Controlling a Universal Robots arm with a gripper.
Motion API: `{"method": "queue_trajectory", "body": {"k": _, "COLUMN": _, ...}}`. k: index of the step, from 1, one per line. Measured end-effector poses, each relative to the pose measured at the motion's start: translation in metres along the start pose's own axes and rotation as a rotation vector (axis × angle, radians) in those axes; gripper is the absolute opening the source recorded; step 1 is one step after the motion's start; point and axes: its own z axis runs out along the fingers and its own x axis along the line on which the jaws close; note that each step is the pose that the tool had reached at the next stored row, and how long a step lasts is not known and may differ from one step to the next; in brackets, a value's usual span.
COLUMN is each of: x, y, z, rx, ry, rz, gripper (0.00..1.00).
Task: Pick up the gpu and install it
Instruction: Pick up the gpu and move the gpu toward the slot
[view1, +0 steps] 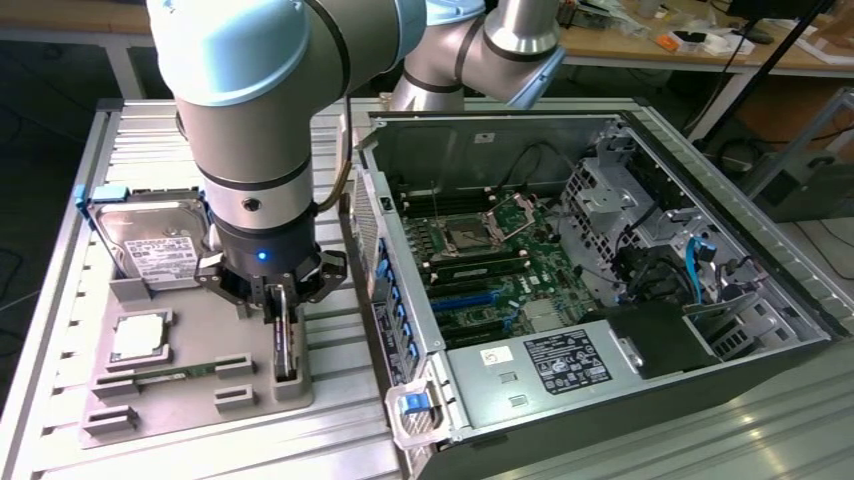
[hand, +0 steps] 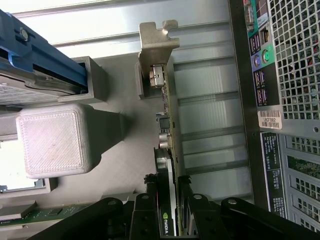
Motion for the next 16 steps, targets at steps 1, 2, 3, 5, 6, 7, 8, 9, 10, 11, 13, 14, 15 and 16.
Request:
{"method": "queue_trajectory", "body": {"k": 1, "x": 0.0000, "y": 0.0000, "z": 0.0000, "rx": 0.0000, "ry": 0.0000, "rz": 0.000, "gripper": 0.28}}
{"method": "queue_trajectory", "body": {"k": 2, "x": 0.0000, "y": 0.0000, "z": 0.0000, "rx": 0.0000, "ry": 0.0000, "rz": 0.000, "gripper": 0.28}}
{"method": "queue_trajectory", "body": {"k": 3, "x": 0.0000, "y": 0.0000, "z": 0.0000, "rx": 0.0000, "ry": 0.0000, "rz": 0.000, "gripper": 0.28}}
{"method": "queue_trajectory", "body": {"k": 5, "x": 0.0000, "y": 0.0000, "z": 0.0000, "rx": 0.0000, "ry": 0.0000, "rz": 0.000, "gripper": 0.28}}
{"method": "queue_trajectory", "body": {"k": 6, "x": 0.0000, "y": 0.0000, "z": 0.0000, "rx": 0.0000, "ry": 0.0000, "rz": 0.000, "gripper": 0.28}}
{"method": "queue_trajectory", "body": {"k": 7, "x": 0.0000, "y": 0.0000, "z": 0.0000, "rx": 0.0000, "ry": 0.0000, "rz": 0.000, "gripper": 0.28}}
{"method": "queue_trajectory", "body": {"k": 8, "x": 0.0000, "y": 0.0000, "z": 0.0000, "rx": 0.0000, "ry": 0.0000, "rz": 0.000, "gripper": 0.28}}
{"method": "queue_trajectory", "body": {"k": 9, "x": 0.0000, "y": 0.0000, "z": 0.0000, "rx": 0.0000, "ry": 0.0000, "rz": 0.000, "gripper": 0.28}}
{"method": "queue_trajectory", "body": {"k": 10, "x": 0.0000, "y": 0.0000, "z": 0.0000, "rx": 0.0000, "ry": 0.0000, "rz": 0.000, "gripper": 0.28}}
{"method": "queue_trajectory", "body": {"k": 11, "x": 0.0000, "y": 0.0000, "z": 0.0000, "rx": 0.0000, "ry": 0.0000, "rz": 0.000, "gripper": 0.28}}
{"method": "queue_trajectory", "body": {"k": 13, "x": 0.0000, "y": 0.0000, "z": 0.0000, "rx": 0.0000, "ry": 0.0000, "rz": 0.000, "gripper": 0.28}}
{"method": "queue_trajectory", "body": {"k": 14, "x": 0.0000, "y": 0.0000, "z": 0.0000, "rx": 0.0000, "ry": 0.0000, "rz": 0.000, "gripper": 0.28}}
{"method": "queue_trajectory", "body": {"k": 15, "x": 0.0000, "y": 0.0000, "z": 0.0000, "rx": 0.0000, "ry": 0.0000, "rz": 0.000, "gripper": 0.28}}
{"method": "queue_trajectory", "body": {"k": 16, "x": 0.0000, "y": 0.0000, "z": 0.0000, "rx": -0.0001, "ry": 0.0000, "rz": 0.000, "gripper": 0.28}}
